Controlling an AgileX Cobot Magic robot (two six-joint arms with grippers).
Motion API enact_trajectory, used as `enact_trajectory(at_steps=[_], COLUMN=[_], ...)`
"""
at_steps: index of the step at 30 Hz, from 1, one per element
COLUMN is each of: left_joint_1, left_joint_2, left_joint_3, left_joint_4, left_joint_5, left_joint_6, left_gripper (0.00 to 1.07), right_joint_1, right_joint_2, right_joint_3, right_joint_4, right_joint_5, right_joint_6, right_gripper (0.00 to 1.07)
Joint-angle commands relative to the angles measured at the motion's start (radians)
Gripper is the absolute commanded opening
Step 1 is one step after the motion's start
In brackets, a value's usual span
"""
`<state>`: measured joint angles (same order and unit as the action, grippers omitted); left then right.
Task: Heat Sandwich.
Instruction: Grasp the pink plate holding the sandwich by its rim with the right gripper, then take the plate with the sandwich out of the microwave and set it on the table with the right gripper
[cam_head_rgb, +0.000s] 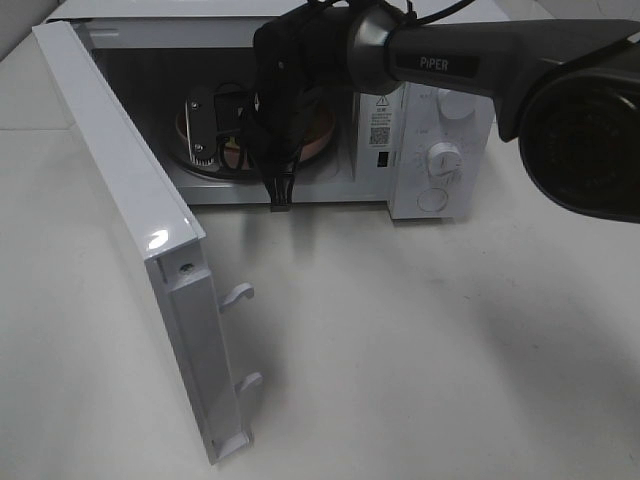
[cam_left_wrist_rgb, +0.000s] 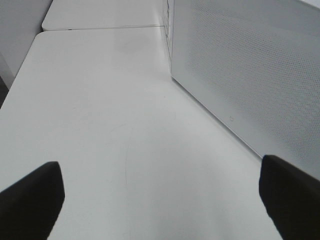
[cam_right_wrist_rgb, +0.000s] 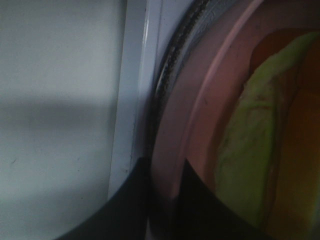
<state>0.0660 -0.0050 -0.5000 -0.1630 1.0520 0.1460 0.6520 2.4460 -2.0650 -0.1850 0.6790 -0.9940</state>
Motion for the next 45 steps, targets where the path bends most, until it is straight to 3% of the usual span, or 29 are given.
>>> enact_trajectory(at_steps=[1, 21, 32, 45], left_joint_1=[0.003, 0.003, 0.003, 0.003], left_joint_2=[-0.028, -0.028, -0.028, -0.028], left_joint_3=[0.003, 0.003, 0.003, 0.003], left_joint_4=[0.000, 0.000, 0.000, 0.000], left_joint_5=[-0.013, -0.013, -0.013, -0.013], left_joint_6=[-0.003, -0.003, -0.003, -0.003], left_gripper=[1.04, 1.04, 1.04, 1.04], right_joint_1=[-0.001, -0.001, -0.001, -0.001], right_joint_2=[0.005, -0.005, -0.029, -0.164], right_joint_3=[0.005, 0.005, 0.011, 0.182], right_joint_4=[0.034, 0.041, 0.064, 0.118], right_joint_5=[0.044, 0.048, 0.080, 0.014], right_joint_6=[0.003, -0.093, -0.296, -0.506], right_gripper=[0.00, 0.00, 0.00, 0.00])
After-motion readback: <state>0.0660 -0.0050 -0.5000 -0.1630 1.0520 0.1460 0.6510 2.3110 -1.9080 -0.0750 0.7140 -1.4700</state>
